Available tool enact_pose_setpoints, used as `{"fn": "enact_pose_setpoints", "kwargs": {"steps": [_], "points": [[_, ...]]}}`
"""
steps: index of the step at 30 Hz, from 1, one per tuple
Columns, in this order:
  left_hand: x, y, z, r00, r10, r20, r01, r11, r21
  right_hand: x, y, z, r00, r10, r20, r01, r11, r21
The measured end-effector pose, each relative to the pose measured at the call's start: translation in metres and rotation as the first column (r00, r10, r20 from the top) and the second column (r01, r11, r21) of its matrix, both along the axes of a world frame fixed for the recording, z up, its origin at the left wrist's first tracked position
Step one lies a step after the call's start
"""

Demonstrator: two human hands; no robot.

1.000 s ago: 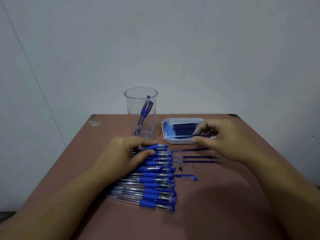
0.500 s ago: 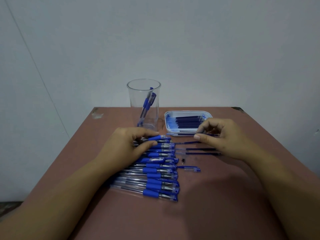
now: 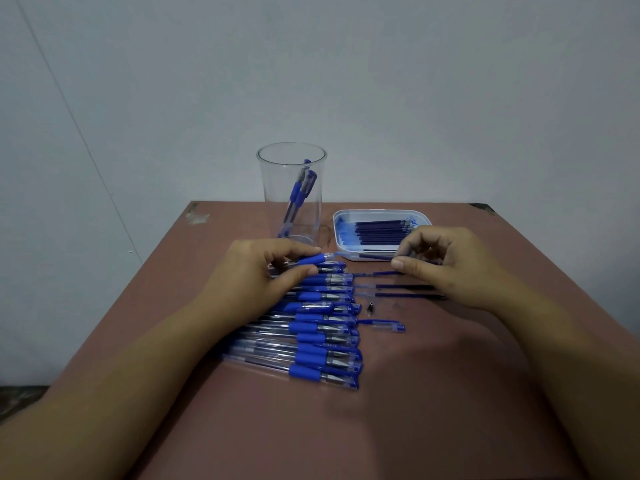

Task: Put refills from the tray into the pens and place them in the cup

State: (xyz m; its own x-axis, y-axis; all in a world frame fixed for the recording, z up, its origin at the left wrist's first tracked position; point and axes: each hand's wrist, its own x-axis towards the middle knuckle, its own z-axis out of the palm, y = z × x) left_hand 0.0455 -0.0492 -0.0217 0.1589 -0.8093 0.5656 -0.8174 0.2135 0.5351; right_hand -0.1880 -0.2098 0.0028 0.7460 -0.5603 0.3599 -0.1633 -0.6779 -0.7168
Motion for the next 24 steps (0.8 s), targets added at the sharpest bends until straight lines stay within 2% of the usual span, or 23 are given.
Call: {"fn": "enact_pose_setpoints", "kwargs": {"steps": [10,18,24], "points": [[-0.001,0.002,0.003,0.999,-0.030,0.033,0.030,0.999,-0.016,0.001,0.000,-0.001,0.999,0.020,-0.043,-0.020,1.000,-0.016],[0.003,0.004,0.004,0.981,-0.017,0.196,0.017,1.000,-0.001,0.000,0.001,0.000,0.997,0.015,-0.080,-0.018,0.999,-0.046],[-0.001,0.003,0.003,0.974,0.000,0.227,0.003,1.000,-0.011,0.010,0.015,-0.005,1.000,0.021,-0.011,-0.023,0.991,-0.133]]}}
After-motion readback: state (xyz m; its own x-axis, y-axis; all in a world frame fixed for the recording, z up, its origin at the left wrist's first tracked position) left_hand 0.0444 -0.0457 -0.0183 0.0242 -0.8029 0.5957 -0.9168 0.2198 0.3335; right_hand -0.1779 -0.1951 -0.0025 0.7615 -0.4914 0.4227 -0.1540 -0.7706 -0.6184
